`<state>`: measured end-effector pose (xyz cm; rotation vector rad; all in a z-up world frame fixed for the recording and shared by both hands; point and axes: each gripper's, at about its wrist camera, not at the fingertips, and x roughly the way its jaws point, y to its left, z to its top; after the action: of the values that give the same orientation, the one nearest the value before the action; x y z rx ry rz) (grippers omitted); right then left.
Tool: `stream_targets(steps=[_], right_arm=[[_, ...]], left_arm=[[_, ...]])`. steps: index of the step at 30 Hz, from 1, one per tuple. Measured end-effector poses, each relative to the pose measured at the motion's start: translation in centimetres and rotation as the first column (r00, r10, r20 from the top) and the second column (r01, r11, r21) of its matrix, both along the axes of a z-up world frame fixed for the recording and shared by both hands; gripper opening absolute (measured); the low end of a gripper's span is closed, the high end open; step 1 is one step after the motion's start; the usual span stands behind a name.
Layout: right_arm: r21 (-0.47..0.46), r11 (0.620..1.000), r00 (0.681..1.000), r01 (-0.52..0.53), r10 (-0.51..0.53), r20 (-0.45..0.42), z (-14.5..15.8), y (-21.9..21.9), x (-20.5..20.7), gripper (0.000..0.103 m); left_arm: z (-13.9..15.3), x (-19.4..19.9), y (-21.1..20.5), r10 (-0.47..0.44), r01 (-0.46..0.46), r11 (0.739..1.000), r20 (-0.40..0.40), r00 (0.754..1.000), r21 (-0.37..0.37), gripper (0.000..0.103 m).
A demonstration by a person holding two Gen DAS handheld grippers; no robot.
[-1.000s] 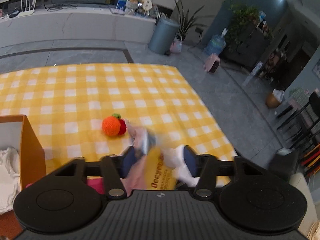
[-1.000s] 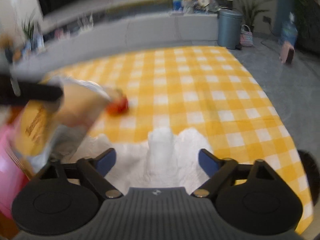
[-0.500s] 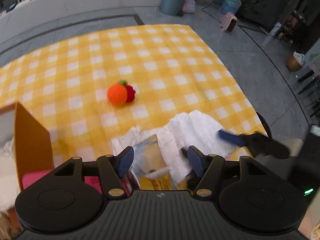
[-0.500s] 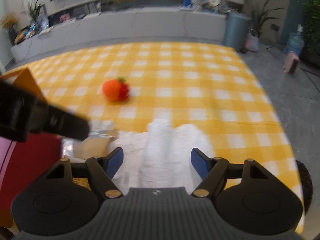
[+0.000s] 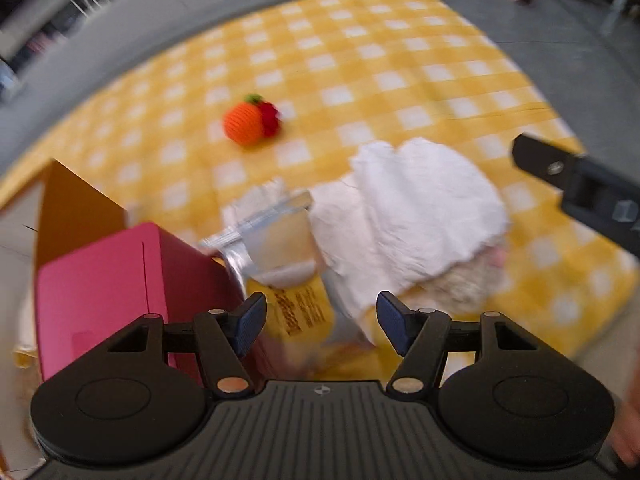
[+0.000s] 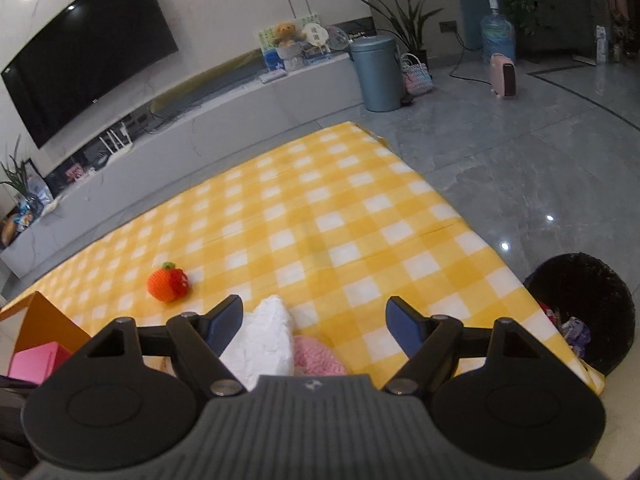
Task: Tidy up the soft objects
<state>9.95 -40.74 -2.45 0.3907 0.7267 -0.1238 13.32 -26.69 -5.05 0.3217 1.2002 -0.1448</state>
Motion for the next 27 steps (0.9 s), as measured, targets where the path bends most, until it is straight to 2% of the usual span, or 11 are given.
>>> stream_targets(steps=[3,7,8,12,15,19,24,27], right_arm=[[0.011,1.000,1.000,-0.018,0.018,0.023,0.3,0.0,-0.3,0.078],[0.028,0.999,0.999,-0.025,0.024,0.035,0.4,-0.2,-0.5,0.078],[0.032,0.999,0.999,-0.023,0.022,0.036,0.4,-0.3,-0.5,0.078],[0.050,0.999,0.999,-0.011,0.009,0.041,0.3,-0.8,-0.8,0.078],[0.056,0.998,0.999,-0.009,0.007,0.041,0.2,-0.9,-0.8,0.078],[0.048,0.999,0.999,-0.003,0.001,0.034,0.2,-0.9,-0.8,0.077],[0.058,0.998,0.999,0.000,-0.002,0.045,0.3,-1.1,-1.0,0.077],[0.055,0.998,0.999,0.004,-0.006,0.048,0.3,-1.2,-1.0,0.077]], left_arm=[[-1.0,0.2,-1.0,0.050,-0.052,0.997,0.034,0.998,0.062,0.075],[-2.4,1.5,-1.1,0.182,-0.181,0.983,-0.028,0.983,0.041,0.080],[-2.7,1.7,-1.1,0.205,-0.204,0.978,-0.021,0.979,0.041,0.080],[-3.6,2.1,-1.7,0.231,-0.235,0.969,0.048,0.972,0.080,0.087],[-4.3,2.5,-2.1,0.256,-0.261,0.961,0.061,0.965,0.095,0.091],[-4.8,2.7,-2.4,0.263,-0.268,0.957,0.057,0.963,0.108,0.099],[-4.7,2.1,-2.2,0.227,-0.227,0.972,0.006,0.974,0.068,0.095],[-4.5,1.0,-2.6,0.113,-0.112,0.994,-0.018,0.993,0.013,0.095]])
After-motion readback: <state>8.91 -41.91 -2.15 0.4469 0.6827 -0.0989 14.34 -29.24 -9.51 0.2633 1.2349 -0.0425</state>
